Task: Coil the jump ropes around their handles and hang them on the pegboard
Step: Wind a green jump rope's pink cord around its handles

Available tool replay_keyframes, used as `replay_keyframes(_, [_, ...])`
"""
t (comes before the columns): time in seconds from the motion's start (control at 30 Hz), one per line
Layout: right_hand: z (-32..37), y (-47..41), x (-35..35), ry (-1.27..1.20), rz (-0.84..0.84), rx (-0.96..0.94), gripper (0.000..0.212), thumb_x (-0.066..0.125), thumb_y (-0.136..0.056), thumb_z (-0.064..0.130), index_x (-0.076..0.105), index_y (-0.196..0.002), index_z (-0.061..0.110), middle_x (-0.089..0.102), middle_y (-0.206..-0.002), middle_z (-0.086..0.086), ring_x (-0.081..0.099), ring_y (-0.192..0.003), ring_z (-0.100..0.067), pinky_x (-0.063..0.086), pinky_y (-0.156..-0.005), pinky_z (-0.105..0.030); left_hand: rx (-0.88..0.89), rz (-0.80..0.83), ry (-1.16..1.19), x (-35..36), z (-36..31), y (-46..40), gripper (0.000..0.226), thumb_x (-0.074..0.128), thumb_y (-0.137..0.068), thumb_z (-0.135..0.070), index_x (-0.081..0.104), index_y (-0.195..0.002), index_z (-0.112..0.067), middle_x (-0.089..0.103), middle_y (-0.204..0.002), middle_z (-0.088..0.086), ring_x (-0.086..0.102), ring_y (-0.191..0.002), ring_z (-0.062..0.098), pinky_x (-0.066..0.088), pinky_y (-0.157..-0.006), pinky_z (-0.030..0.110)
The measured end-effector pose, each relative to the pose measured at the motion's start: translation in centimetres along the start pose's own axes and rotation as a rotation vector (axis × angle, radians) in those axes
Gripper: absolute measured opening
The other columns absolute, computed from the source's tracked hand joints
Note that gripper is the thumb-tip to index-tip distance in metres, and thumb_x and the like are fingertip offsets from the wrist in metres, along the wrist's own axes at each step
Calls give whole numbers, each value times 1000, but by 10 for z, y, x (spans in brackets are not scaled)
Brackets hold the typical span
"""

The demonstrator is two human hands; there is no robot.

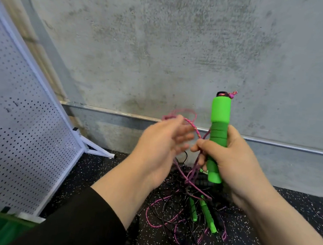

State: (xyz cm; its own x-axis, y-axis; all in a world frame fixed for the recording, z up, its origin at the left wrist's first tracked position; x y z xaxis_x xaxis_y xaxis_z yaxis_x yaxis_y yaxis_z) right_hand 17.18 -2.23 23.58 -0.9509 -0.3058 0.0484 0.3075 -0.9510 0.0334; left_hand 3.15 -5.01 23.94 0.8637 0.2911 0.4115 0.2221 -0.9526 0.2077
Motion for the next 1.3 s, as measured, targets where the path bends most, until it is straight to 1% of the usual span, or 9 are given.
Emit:
replay_keyframes(0.17, [2,1,0,-25,29,10,21,67,-92,3,50,-100,12,64,-67,-13,54,-47,-16,42,-39,-24,-64,183,-157,5,12,8,17,60,-99,-22,63,-89,-10,51,-71,7,55,-59,21,38,-75,41])
replay_keyframes(0.27, [1,3,1,36,59,2,23,68,-92,6,49,-102,12,66,-77,-26,52,-51,-24,43,-43,-29,-61,104,-149,6,10,5,13,61,-98,-19,63,-89,-10,52,-69,4,52,-55,16,41,-66,34])
replay_keyframes(0.4, [0,3,-2,75,67,11,25,66,-91,1,47,-104,11,73,-80,-14,53,-55,-21,44,-47,-32,206,-115,100,-2,-11,-5,19,53,-104,-16,55,-86,-16,51,-67,-1,50,-57,11,40,-54,27])
replay_keyframes(0.53, [0,0,-4,115,50,0,26,66,-91,0,47,-103,14,73,-82,-13,54,-56,-21,45,-51,-35,384,-187,330,-25,-40,-12,17,48,-107,-22,53,-91,-19,46,-66,-3,45,-55,11,40,-51,25])
replay_keyframes(0.67, [4,0,-3,128,48,-29,25,65,-92,-1,47,-103,12,73,-77,-12,53,-49,-16,44,-46,-31,155,-32,34,-9,-17,-4,25,51,-104,-37,65,-104,-16,44,-65,-6,41,-53,10,32,-47,23])
replay_keyframes(0.8, [8,-1,-4,112,31,-48,24,67,-92,2,49,-105,10,65,-65,-7,54,-45,-13,42,-41,-26,111,64,-335,8,10,9,22,54,-105,-21,65,-103,-2,48,-54,-11,41,-47,8,31,-45,23])
replay_keyframes(0.97, [5,-2,-10,228,32,-36,30,70,-89,1,48,-102,17,72,-89,-18,58,-56,-18,46,-49,-33,318,20,88,4,-22,4,16,48,-106,-18,59,-95,-15,47,-64,-4,42,-53,10,34,-48,23])
replay_keyframes(1.1, [3,-5,-15,272,3,-52,29,68,-90,1,48,-105,17,74,-84,-13,58,-53,-17,44,-47,-30,396,-32,299,-11,-44,-1,15,47,-106,-26,56,-96,-19,44,-65,-2,40,-53,11,35,-48,24])
replay_keyframes(1.3, [3,-6,-11,243,-9,-71,28,66,-89,-1,51,-106,14,69,-76,-15,56,-49,-14,40,-44,-26,106,94,-212,13,5,11,16,58,-103,-25,63,-100,-10,51,-64,-3,46,-48,9,31,-47,24])
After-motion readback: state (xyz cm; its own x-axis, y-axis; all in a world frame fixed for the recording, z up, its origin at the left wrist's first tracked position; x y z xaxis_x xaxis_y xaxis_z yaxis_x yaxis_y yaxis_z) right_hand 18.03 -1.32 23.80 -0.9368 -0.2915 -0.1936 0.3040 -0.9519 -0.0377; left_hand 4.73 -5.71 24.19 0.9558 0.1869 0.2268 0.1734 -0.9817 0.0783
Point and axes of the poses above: each hand's wrist, its own y-axis away from the middle knuckle, its own x-axis out of the palm, z = x × y, the point moved 2 cm from there along -y, towards the middle knuckle
